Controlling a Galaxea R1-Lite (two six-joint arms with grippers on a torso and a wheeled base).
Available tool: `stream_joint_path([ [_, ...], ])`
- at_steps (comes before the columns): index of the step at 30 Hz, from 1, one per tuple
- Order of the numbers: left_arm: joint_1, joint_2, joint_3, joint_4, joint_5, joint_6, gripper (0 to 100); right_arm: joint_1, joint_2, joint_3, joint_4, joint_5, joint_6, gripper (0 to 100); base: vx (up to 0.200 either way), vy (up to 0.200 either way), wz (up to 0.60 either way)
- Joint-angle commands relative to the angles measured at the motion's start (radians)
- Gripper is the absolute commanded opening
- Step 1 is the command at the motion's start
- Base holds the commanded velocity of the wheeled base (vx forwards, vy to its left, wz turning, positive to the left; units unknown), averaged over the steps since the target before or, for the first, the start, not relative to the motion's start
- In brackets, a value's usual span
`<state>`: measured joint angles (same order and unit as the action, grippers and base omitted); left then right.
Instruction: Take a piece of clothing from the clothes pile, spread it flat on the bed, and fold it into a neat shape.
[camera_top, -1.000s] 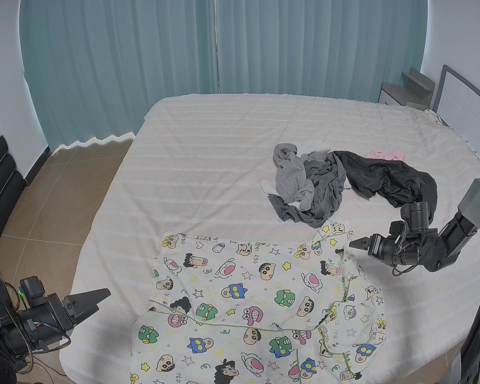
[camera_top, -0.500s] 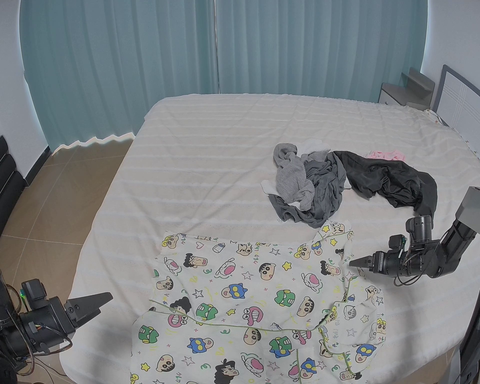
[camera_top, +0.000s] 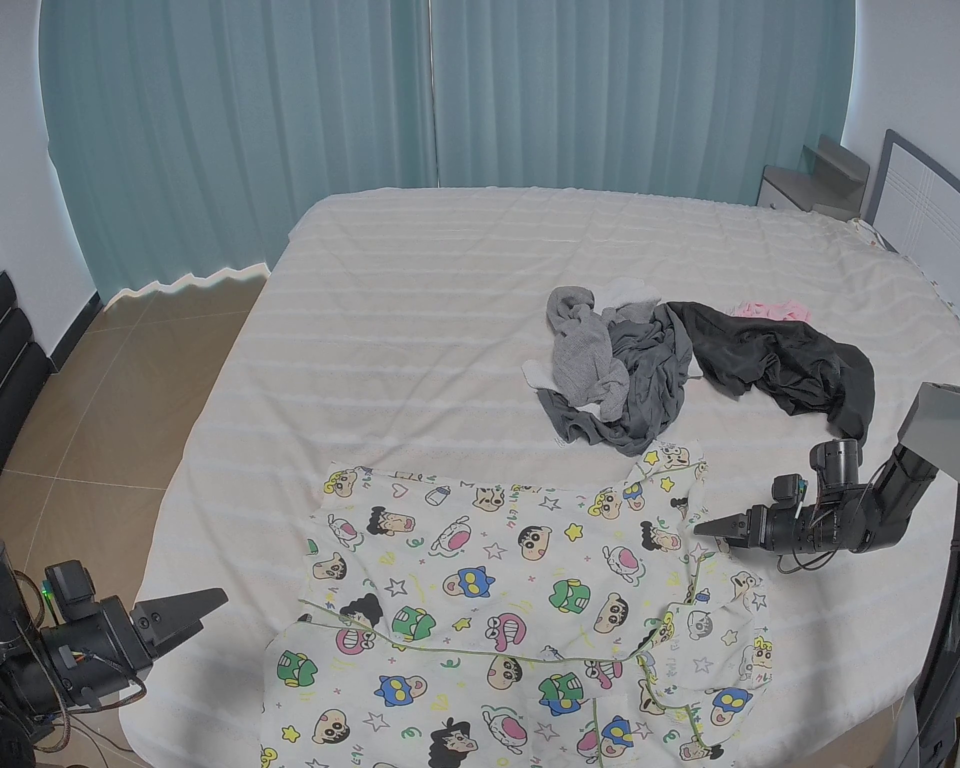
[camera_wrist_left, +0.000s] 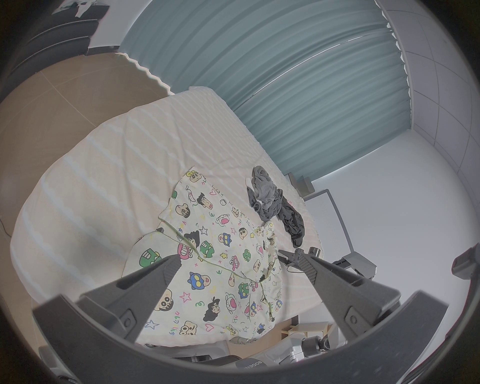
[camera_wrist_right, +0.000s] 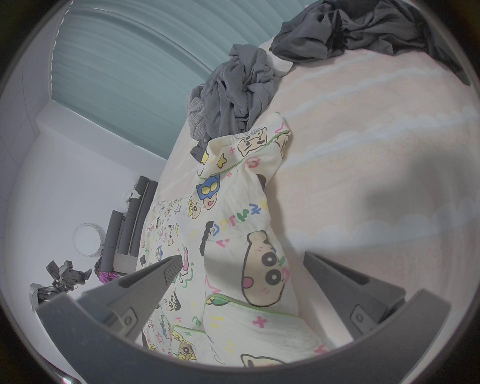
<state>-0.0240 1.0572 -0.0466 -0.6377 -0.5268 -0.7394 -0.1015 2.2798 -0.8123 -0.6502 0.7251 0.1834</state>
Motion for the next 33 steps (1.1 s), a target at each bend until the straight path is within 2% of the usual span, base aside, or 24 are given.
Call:
stream_joint_path([
  [1,-0.001,0.004,0.001,0.000,-0.001,0.000,100,-0.004,0.033,-0.011,0.001,0.014,-0.001,100,0.000,0.000,0.00],
  [4,-0.001,0.004,0.001,0.000,-0.001,0.000,100,-0.006,0.040,-0.011,0.001,0.028,-0.001,100,0.000,0.000,0.00],
  [5,-0.001,0.004,0.001,0.000,-0.001,0.000,100,-0.020,0.044,-0.010,0.000,0.066,-0.001,100,0.000,0.000,0.00],
  [7,-0.001,0.006,-0.001,0.000,-0.001,0.000,100,-0.027,0.050,-0.007,0.000,0.094,-0.001,100,0.000,0.000,0.00],
  [8,-0.001,0.007,0.001,0.000,-0.001,0.000,100,-0.032,0.058,-0.008,0.000,0.102,-0.001,0,0.000,0.000,0.00],
  [19,-0.001,0.006,-0.001,0.000,-0.001,-0.002,100,-0.064,0.058,0.001,-0.003,0.160,-0.001,0,0.000,0.000,0.00],
  [33,-0.001,0.006,-0.001,0.000,-0.001,-0.002,100,-0.161,0.006,0.047,-0.005,0.162,-0.024,0,0.000,0.000,0.00],
])
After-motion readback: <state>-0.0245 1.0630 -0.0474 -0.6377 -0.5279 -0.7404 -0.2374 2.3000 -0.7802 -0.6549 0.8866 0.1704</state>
